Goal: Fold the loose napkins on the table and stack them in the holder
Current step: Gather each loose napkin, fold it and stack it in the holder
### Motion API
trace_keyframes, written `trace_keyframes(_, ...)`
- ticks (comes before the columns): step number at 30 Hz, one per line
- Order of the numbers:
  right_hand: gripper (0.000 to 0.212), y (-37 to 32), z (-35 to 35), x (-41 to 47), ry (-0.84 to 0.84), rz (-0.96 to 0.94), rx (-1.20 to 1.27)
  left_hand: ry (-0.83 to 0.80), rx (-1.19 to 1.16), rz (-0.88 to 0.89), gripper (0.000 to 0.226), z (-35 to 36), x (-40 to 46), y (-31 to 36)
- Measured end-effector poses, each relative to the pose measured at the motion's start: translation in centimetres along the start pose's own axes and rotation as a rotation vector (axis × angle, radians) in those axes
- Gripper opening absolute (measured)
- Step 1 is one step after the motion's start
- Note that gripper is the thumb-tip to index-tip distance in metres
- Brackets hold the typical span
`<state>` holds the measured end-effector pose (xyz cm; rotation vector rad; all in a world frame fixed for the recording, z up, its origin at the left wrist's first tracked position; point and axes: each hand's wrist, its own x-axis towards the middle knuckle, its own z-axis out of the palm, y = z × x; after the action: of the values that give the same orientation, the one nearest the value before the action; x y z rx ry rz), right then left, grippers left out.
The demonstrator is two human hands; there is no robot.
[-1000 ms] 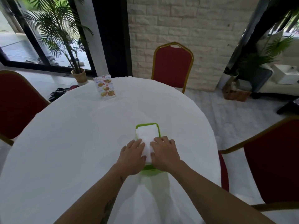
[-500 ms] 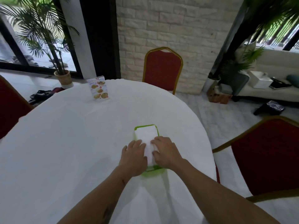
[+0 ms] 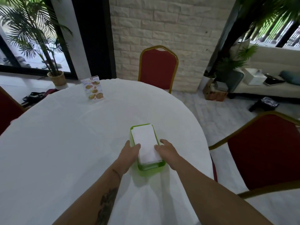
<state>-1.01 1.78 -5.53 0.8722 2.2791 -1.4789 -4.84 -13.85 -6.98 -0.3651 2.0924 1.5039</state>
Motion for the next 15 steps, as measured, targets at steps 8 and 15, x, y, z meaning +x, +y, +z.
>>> trace_keyframes(8,0.069,1.7,-0.1,1.2,-0.187,-0.006,0.090,-0.026,-0.059,0.039,0.043,2.8,0.5,0.3)
trace_keyframes(15,0.066,4.0,-8.9,3.3,-0.176,-0.066,0.067,-0.034,-0.107,0.072,0.043,11.1,-0.6,3.7)
